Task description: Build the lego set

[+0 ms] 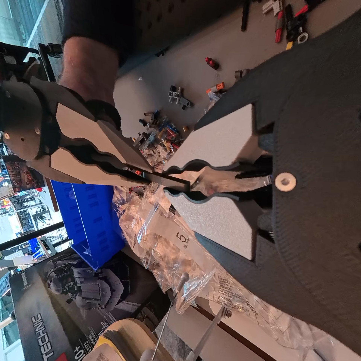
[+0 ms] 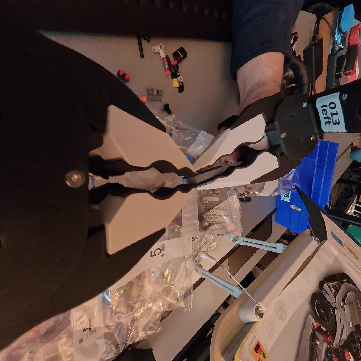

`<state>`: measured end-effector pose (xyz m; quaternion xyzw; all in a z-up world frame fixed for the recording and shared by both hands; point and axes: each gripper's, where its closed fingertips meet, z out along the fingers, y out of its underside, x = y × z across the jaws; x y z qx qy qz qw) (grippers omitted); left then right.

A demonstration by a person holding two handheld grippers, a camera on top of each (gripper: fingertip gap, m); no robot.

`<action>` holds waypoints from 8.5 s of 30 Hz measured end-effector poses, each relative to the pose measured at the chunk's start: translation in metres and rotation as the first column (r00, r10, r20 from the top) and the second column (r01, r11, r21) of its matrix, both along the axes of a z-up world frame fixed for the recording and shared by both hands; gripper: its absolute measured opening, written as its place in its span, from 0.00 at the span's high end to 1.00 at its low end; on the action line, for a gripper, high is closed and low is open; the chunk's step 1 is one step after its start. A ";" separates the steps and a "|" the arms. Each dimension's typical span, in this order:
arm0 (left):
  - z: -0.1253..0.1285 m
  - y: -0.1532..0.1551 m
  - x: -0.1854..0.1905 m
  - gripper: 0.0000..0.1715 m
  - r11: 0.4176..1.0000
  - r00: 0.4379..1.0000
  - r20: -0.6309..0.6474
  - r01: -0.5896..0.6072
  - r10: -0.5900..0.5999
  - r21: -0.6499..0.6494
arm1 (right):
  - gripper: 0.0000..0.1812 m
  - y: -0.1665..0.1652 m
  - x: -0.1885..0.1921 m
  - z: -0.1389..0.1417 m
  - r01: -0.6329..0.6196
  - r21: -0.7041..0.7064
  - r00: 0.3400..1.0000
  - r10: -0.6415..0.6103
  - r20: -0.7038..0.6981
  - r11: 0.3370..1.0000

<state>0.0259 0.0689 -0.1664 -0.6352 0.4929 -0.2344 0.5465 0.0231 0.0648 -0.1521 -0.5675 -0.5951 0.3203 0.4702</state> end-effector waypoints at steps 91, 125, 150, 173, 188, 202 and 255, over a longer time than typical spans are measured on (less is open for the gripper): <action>-0.019 0.051 -0.043 0.83 0.950 0.950 -0.055 -0.309 0.306 -0.053 | 0.87 -0.074 0.087 -0.122 -0.022 -0.277 0.817 0.177 0.549 0.961; -0.029 0.043 -0.027 0.82 0.966 0.964 -0.103 -0.252 0.245 -0.063 | 0.97 -0.059 0.057 -0.112 0.001 -0.188 0.843 0.100 0.529 0.982; 0.000 -0.019 0.042 0.84 0.929 0.973 0.212 0.164 -0.096 -0.332 | 0.97 -0.012 0.046 -0.012 0.185 0.529 0.933 -0.317 0.169 0.828; 0.000 -0.013 0.039 0.96 0.967 0.988 0.140 0.099 -0.067 -0.235 | 0.93 -0.020 0.042 -0.001 0.174 0.433 0.972 -0.226 0.070 0.884; -0.010 -0.013 0.042 0.96 0.977 0.966 -0.254 0.016 0.040 0.214 | 0.96 -0.015 0.044 -0.011 0.129 0.020 0.992 -0.129 -0.017 0.991; -0.014 -0.013 0.045 0.96 0.956 0.945 -0.324 0.050 0.048 0.289 | 0.93 -0.009 0.045 -0.016 0.151 -0.008 0.988 -0.151 -0.009 0.988; 0.009 0.013 -0.001 0.97 0.990 0.995 -0.008 -0.099 0.100 0.099 | 0.84 -0.012 0.159 -0.082 0.338 -0.151 0.879 -0.254 0.404 0.929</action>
